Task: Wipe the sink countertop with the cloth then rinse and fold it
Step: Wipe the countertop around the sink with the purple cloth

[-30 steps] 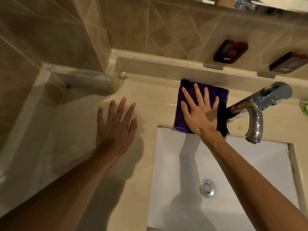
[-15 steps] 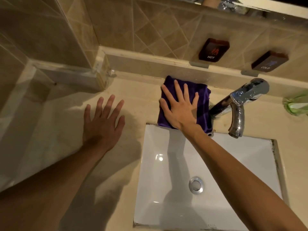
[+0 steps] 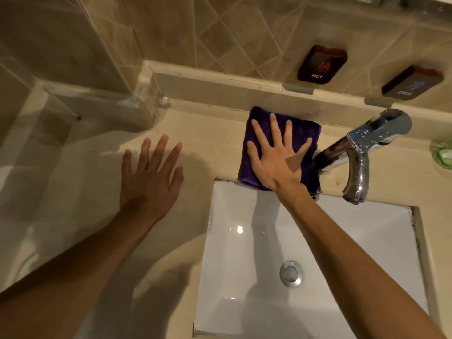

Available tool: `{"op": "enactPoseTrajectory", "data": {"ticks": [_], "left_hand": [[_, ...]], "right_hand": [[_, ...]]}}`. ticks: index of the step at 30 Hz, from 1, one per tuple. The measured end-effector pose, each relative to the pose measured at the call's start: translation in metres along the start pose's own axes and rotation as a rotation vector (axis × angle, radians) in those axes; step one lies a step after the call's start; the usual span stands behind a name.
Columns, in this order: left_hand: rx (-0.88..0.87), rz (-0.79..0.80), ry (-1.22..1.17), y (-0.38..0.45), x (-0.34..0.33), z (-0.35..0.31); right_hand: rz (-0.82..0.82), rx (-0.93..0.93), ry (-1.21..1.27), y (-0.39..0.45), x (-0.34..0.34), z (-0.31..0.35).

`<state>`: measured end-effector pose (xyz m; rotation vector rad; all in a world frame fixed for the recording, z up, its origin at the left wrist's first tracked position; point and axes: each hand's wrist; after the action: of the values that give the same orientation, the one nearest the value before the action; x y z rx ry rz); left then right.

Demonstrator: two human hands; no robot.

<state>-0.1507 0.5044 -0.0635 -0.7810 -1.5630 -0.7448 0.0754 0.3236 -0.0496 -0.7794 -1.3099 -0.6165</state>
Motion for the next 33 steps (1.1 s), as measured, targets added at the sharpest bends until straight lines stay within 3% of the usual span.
{"op": "enactPoseTrajectory", "data": {"ticks": [9, 16, 21, 28, 33], "left_hand": [[0.009, 0.030, -0.003, 0.000, 0.003, 0.001], [0.011, 0.051, -0.020, 0.000, 0.005, 0.005], [0.008, 0.036, -0.033, 0.000, 0.005, 0.005], [0.013, 0.010, -0.016, 0.000, -0.001, 0.002], [0.008, 0.028, 0.025, 0.001, -0.003, 0.004]], "right_hand": [[-0.044, 0.096, 0.006, -0.003, -0.004, 0.053], [-0.023, 0.171, 0.078, 0.004, 0.009, 0.012], [0.002, 0.099, 0.056, 0.006, 0.016, -0.027], [-0.125, -0.036, 0.081, -0.003, -0.002, 0.037], [-0.093, 0.223, 0.051, 0.009, -0.012, 0.126]]}}
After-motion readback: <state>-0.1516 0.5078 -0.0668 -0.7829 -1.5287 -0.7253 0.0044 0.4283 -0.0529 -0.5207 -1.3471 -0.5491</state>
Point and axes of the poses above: each hand's wrist, its own y-axis towards the middle knuckle, its own x-axis out of the back of the hand, z = x × y, and after that the axes turned 3 degrees about -y, right-handed
